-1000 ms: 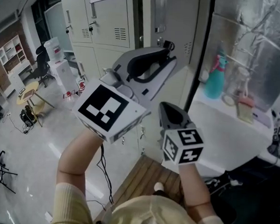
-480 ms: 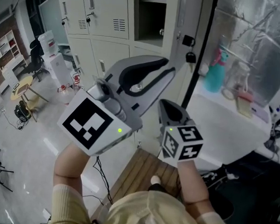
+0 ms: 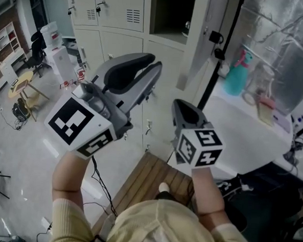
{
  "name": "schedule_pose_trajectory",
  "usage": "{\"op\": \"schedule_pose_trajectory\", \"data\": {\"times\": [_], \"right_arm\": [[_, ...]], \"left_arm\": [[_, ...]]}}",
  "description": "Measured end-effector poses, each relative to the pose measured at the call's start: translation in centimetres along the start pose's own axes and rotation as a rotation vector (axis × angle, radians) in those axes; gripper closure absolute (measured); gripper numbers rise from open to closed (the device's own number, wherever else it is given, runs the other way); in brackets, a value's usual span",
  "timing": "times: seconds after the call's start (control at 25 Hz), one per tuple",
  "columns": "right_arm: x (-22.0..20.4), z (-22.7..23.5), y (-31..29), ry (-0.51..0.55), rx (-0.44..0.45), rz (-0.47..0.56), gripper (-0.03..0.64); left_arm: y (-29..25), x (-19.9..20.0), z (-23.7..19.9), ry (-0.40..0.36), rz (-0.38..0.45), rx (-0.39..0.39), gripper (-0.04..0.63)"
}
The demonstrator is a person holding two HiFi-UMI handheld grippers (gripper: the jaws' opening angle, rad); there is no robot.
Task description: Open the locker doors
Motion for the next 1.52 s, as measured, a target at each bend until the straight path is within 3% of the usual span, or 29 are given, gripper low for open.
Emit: {"op": "schedule_pose_trajectory", "data": {"times": [0.68, 1.04, 1.52], "right_arm": [[-5.0, 0.3, 1.0, -0.055, 0.018, -0.044, 0.614], [-7.6, 1.3, -1.1, -0.062, 0.094, -0.076, 0.614], [-12.3, 1.9, -3.2, -0.025, 0.126, -0.116, 0.612]], "left_arm": [[8.8, -10.6, -1.4, 0.31, -0.164, 0.209, 0.529], [10.9, -15.8, -0.7, 0.364, -0.237, 0.357, 0.529], [14.4, -19.7, 1.0, 0.349, -0.313, 0.516, 0.529]]}}
Point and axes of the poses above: the fingertips, and each gripper's own axes: y backward along the fingers, z to its right, x out of its top, the point moved 5 cm from there along y, backward along the fingers, and after that the axes turned 6 degrees about z, right-handed, at the moved point
